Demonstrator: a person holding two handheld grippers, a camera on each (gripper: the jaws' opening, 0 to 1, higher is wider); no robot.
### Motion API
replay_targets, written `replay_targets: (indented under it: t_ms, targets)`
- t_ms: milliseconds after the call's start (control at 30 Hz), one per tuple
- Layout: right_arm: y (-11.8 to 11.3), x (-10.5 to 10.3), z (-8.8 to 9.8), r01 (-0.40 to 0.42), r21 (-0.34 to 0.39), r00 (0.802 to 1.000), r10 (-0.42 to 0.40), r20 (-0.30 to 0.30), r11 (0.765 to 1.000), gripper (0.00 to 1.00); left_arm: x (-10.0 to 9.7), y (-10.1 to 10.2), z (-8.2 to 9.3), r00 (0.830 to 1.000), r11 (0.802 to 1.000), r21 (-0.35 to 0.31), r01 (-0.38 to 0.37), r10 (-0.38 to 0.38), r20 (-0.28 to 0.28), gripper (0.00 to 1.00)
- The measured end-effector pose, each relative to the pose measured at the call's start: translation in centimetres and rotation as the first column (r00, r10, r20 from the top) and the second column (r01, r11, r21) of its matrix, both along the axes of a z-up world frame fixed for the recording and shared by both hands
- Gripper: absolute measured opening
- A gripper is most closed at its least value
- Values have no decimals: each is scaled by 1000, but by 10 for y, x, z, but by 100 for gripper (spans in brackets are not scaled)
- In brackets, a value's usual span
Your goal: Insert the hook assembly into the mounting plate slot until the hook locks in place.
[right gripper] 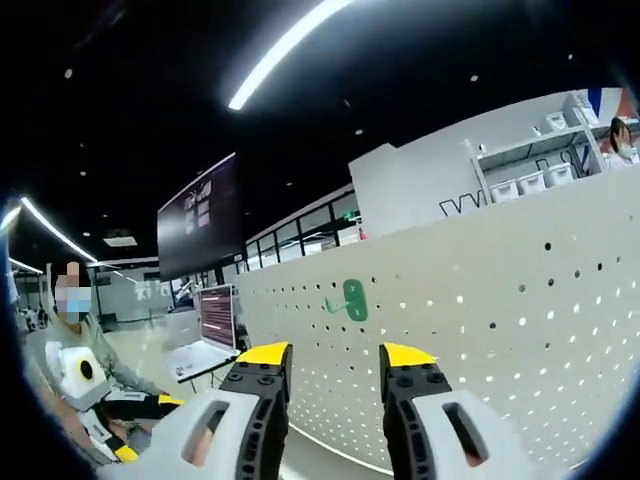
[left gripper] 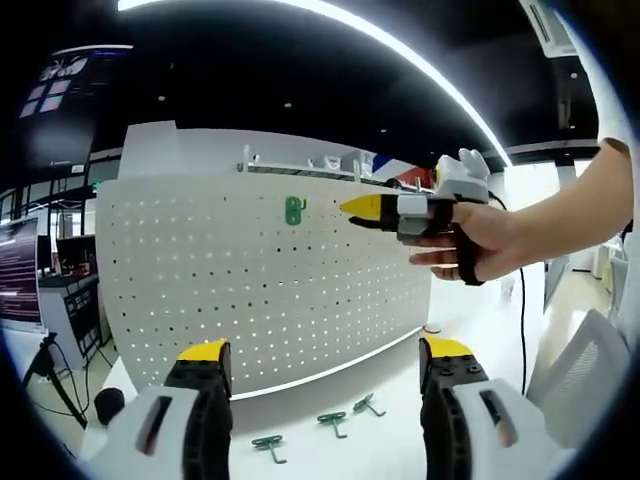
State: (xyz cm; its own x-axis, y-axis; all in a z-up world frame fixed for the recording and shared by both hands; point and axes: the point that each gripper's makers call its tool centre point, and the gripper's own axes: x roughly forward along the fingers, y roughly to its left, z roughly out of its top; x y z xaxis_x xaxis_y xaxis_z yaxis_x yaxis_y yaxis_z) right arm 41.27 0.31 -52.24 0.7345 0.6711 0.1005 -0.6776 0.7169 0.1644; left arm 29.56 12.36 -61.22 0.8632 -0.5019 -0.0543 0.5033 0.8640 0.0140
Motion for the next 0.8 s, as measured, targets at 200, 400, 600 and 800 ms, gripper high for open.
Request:
replay_targets:
  t_ms: [200,400,600,800]
  targets:
    - [-15,-18,-8,-14,-28,1000,14,12,1000,37,-2,0,1,1000,1000,7,11,-11,-4,79]
    - [-29,-39,-17,-29,-39,999,30,13,999,38,-3,3,2,1000,1000,-5,21,-21,-9,79]
    - [-48,-58,-27,-5,-31,1000,5,0,1000,40,-2,13,0,1000,1000,13,-1,1,-19,79]
    - [-59,-73,-36,-5,-39,1000,4,-4,999,42,-5,17,0,1000,1000,15,1,-1,-25,80]
